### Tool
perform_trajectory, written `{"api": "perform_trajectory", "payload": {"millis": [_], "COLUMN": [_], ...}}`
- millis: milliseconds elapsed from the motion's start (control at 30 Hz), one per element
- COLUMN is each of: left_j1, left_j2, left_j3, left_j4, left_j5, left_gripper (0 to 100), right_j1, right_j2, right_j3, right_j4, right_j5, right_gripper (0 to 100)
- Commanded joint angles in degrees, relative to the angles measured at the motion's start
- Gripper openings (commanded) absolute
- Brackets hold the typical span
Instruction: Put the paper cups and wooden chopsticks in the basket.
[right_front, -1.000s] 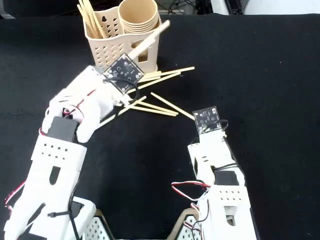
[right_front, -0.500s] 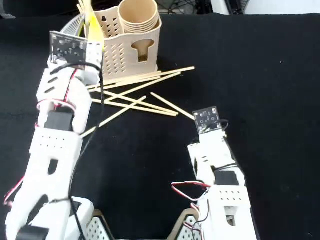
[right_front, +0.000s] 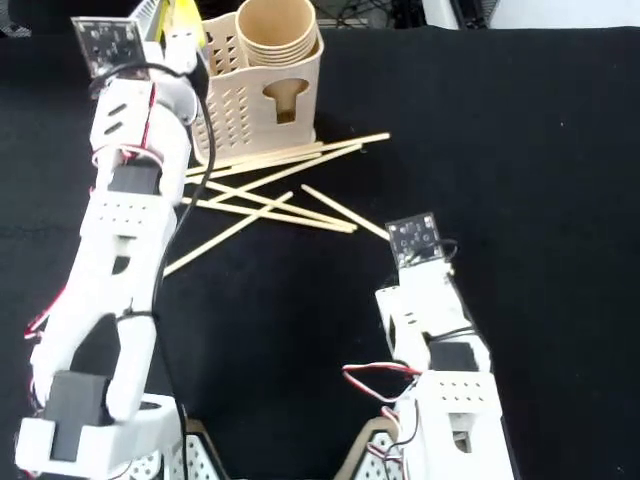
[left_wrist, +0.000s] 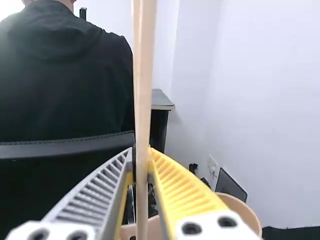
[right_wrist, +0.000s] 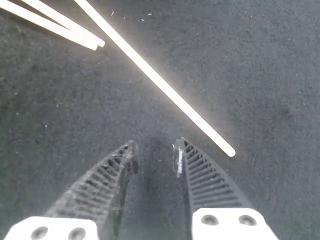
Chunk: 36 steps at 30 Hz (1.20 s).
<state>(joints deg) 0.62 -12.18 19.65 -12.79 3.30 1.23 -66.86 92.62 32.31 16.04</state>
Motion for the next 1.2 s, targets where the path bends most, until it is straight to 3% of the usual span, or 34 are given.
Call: {"api": "perform_trajectory", "payload": {"millis": [0, 500, 667, 833, 1167], "left_j1": [-0.5, -3.1, -1.9, -1.5, -2.0], "left_j2": [1.7, 19.2, 17.6, 13.8, 3.1], "left_j3": [-5.6, -11.0, -6.1, -1.1, 7.3], "left_j4": [-1.5, -1.4, -1.4, -1.4, -1.3], "left_j5": [0.4, 0.5, 0.4, 0.7, 0.7], "left_gripper": [3, 3, 4, 17, 18], "right_j1": [-0.4, -0.4, -0.4, -0.4, -0.4], "right_j2": [-0.7, -0.7, -0.7, -0.7, -0.7], "right_j3": [-0.1, -0.1, -0.1, -0.1, -0.1], "right_j4": [-1.2, -1.3, -1.3, -1.3, -1.3], "right_j5": [0.1, 0.1, 0.1, 0.1, 0.1], "right_gripper": [14.1, 14.1, 14.1, 14.1, 14.1]}}
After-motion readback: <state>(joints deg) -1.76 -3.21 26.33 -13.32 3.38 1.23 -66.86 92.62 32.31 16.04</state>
